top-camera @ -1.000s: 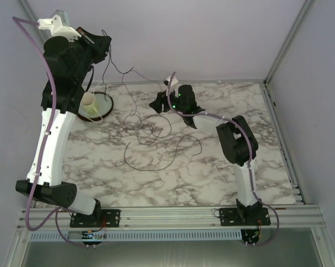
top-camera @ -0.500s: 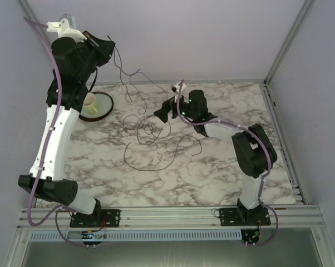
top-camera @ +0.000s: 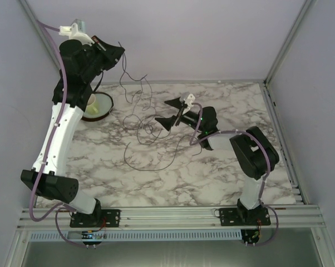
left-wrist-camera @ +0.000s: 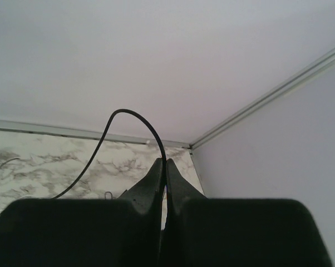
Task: Zip-tie the wires
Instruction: Untie the cable at the center of the board.
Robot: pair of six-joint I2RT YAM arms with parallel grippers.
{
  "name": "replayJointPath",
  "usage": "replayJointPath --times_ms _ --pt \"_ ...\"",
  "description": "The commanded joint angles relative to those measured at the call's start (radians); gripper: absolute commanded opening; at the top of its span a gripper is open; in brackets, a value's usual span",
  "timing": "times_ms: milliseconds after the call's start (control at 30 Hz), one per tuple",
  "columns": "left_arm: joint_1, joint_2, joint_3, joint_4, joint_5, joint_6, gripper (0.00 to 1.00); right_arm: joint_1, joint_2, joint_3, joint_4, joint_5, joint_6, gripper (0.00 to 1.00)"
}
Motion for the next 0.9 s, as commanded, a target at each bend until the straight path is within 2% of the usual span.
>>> replayJointPath --times_ms 0,267,467,867 --pt "-0.002 -0.007 -0.02 0.074 0.083 -0.046 0.0 0.0 0.082 0.145 0.198 -0.045 0.043 0.99" --pt "-0.016 -0.018 -0.024 0.087 0.158 -0.066 0.0 0.009 0.233 0.333 0.136 -0.028 0.076 0.99" --pt "-0.03 -0.015 -0.02 0.125 0.227 -0.102 0.0 0.024 0.293 0.39 0.118 0.005 0.07 0.99" --pt "-0.067 -0.001 0.018 0.157 0.271 -0.129 0.0 0.062 0.408 0.526 0.095 -0.022 0.122 0.99"
